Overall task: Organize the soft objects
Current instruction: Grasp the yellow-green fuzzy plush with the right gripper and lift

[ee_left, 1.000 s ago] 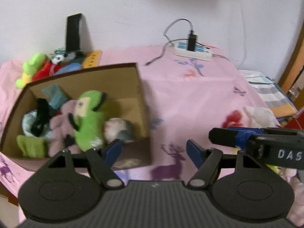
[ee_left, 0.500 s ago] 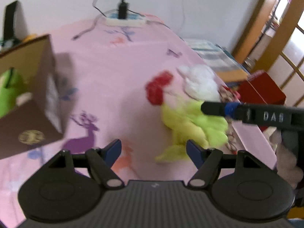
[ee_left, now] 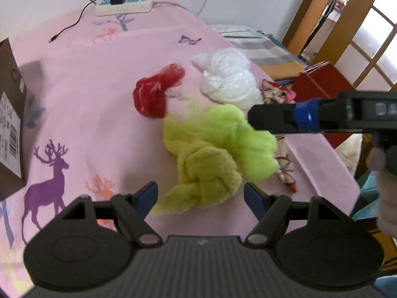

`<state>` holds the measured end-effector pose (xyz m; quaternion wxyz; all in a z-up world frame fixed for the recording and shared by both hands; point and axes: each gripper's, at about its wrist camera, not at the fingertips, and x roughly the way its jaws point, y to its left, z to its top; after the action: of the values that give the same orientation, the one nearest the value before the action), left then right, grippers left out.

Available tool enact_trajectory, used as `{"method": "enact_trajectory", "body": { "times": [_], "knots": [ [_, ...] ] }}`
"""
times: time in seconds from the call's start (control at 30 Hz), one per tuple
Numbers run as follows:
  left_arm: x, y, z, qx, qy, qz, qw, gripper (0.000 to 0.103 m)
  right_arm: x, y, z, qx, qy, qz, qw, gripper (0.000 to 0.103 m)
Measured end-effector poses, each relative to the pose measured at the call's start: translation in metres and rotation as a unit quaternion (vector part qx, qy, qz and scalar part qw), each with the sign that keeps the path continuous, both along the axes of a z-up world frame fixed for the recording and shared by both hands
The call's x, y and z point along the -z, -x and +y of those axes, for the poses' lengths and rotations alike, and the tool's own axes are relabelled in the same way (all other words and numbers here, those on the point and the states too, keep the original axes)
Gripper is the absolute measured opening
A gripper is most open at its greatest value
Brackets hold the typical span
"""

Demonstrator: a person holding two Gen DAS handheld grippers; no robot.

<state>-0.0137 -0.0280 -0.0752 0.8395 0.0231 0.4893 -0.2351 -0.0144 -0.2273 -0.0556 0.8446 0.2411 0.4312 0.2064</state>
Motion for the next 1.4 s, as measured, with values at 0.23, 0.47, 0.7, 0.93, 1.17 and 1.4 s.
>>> {"method": "enact_trajectory", "body": {
  "times": [0.23, 0.47, 0.7, 0.93, 1.17, 1.4],
  "knots": [
    [0.009, -0.008, -0.002, -0.002, 0.001, 0.008, 1.0, 0.076, 0.015, -0.01, 0.027, -0.044, 0.017, 0.033, 0.998, 0.027],
    [0.015, -0.012, 0.0, 0.0, 0.025, 0.016, 0.9996, 0.069, 0.033, -0.024, 0.037, -0.04, 0.048, 0.063, 0.996, 0.026],
    [0.014, -0.015, 0.002, 0.013, 0.045, 0.012, 0.9988, 0.055, 0.034, -0.022, 0.048, -0.048, 0.068, 0.061, 0.995, 0.025],
    [-0.005, -0.001, 0.016, 0.051, 0.051, -0.012, 0.9973, 0.051, 0.015, -0.009, 0.056, -0.025, 0.044, 0.065, 0.997, 0.024],
    [-0.03, 0.017, 0.057, 0.075, 0.06, -0.039, 0.9946, 0.048, -0.007, 0.007, 0.099, -0.026, 0.042, 0.052, 0.997, 0.024],
    [-0.056, 0.035, 0.12, 0.067, 0.063, -0.073, 0.9931, 0.048, -0.03, 0.018, 0.159, -0.041, 0.035, 0.009, 0.998, 0.024]
  ]
}}
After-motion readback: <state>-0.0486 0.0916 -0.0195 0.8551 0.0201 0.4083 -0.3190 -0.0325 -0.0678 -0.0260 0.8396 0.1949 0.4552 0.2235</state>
